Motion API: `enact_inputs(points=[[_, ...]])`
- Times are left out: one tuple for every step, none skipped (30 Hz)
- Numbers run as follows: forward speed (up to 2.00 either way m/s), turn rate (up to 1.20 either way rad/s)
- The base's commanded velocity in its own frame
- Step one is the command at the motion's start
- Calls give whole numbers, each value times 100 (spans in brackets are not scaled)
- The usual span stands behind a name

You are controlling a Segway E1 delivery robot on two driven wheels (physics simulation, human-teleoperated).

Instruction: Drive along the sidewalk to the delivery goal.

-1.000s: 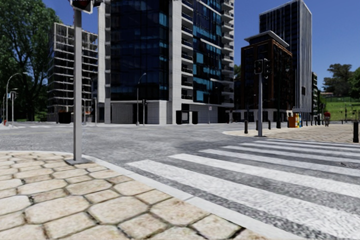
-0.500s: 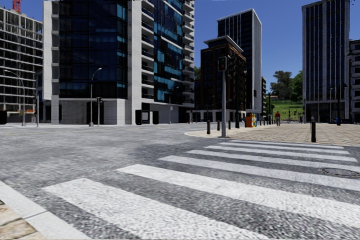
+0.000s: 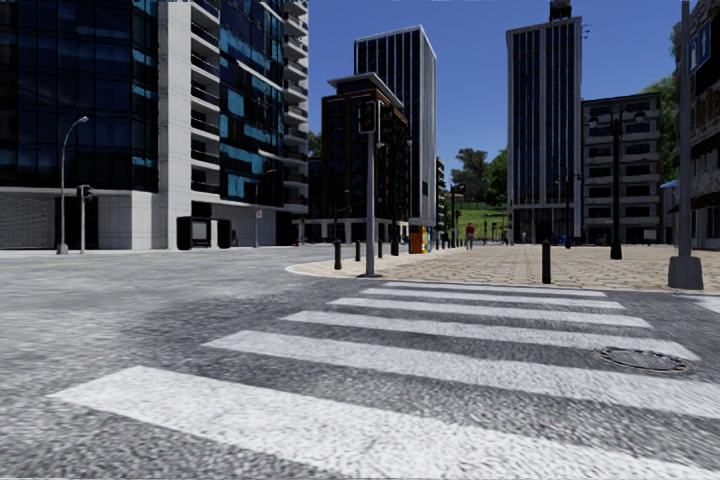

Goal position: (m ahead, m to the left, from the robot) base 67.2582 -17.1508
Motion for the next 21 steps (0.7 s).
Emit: enact_inputs(points=[[130,-53],[129,-53],[129,-53],[128,-53],[128,-53],[128,-53],[128,-50],[128,-46],[128,-46],[128,-45],[128,-44],[128,-44],[128,-44],[128,-44],[128,-44],[128,-44],[128,-44],[128,-44],[128,-44],[128,-44],[128,-44]])
